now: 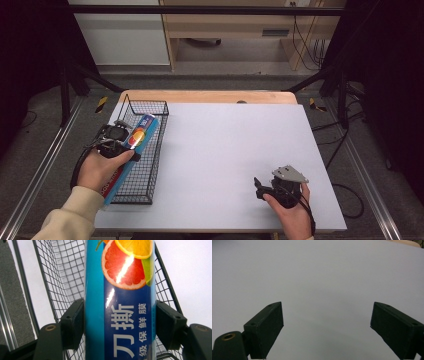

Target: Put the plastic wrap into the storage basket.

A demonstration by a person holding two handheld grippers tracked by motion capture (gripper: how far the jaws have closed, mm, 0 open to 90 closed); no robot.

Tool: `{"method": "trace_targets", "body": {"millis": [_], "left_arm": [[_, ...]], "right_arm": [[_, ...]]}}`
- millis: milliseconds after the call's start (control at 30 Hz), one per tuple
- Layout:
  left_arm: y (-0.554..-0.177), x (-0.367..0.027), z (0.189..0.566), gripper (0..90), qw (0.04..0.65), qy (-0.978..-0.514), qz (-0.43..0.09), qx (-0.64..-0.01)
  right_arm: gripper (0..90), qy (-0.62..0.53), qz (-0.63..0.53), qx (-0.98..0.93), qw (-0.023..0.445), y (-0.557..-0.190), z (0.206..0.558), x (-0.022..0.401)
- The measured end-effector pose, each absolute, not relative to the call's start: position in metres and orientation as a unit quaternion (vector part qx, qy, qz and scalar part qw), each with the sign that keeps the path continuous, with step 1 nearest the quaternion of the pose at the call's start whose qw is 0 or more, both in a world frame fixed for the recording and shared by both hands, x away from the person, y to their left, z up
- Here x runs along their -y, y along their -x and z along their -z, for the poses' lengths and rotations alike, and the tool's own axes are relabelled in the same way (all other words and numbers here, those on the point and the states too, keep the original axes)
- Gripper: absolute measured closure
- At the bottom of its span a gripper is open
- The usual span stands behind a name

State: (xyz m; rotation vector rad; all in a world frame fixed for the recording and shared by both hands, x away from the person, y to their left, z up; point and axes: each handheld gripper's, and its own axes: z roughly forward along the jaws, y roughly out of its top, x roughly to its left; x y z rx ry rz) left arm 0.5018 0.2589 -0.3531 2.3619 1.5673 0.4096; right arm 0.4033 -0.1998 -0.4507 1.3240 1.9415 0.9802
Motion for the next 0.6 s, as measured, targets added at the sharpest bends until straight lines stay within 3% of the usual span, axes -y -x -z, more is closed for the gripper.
{"method": "trace_targets", "body": {"millis": [600], "left_arm": [[-0.512, -0.262, 0.366, 31.9, 0.114, -0.817, -0.135, -0.548]], "right_arm": [[11.4, -0.497, -0.368, -0.729, 0.292, -0.404, 0.45, 0.201]]}}
